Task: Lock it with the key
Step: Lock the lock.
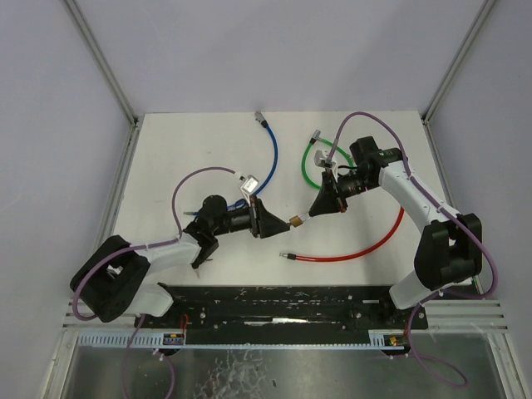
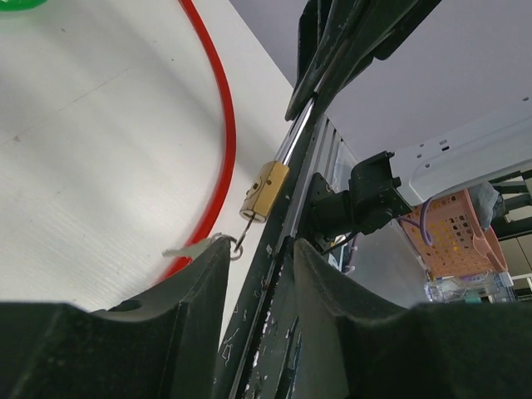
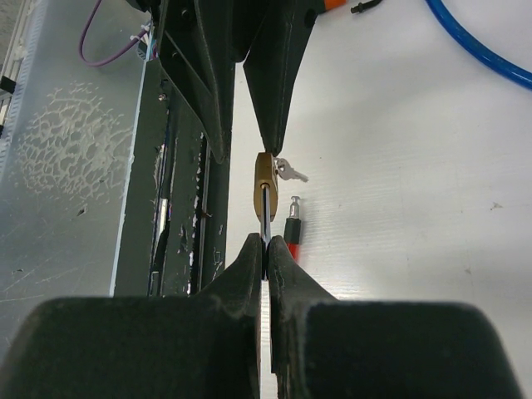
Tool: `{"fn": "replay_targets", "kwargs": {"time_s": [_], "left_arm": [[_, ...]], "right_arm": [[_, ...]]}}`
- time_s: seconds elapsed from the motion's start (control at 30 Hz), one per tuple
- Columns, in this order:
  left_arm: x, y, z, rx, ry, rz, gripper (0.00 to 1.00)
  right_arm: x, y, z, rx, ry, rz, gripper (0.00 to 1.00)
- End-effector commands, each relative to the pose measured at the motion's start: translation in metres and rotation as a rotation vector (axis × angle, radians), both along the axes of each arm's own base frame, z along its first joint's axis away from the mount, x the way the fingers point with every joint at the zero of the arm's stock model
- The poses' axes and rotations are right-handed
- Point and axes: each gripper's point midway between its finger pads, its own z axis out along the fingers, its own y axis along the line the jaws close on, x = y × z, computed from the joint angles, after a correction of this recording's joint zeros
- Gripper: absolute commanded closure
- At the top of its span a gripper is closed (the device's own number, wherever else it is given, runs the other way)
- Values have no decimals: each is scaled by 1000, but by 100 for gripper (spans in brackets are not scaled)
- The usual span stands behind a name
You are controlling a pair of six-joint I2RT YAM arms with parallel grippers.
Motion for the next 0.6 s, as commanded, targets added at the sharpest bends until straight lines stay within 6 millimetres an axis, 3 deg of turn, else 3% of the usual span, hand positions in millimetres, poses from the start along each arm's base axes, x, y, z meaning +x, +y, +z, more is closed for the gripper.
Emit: {"fn": "replay_targets", "kwargs": {"time_s": [0.0,0.57], "left_arm": [[6,-9,14,-25,-36,-8,66],[6,-14,5,7,-18,-25,73]], "right_arm": [[0,4,23,66,-16,10,100],[0,4,23,67,-16,12,100]]}}
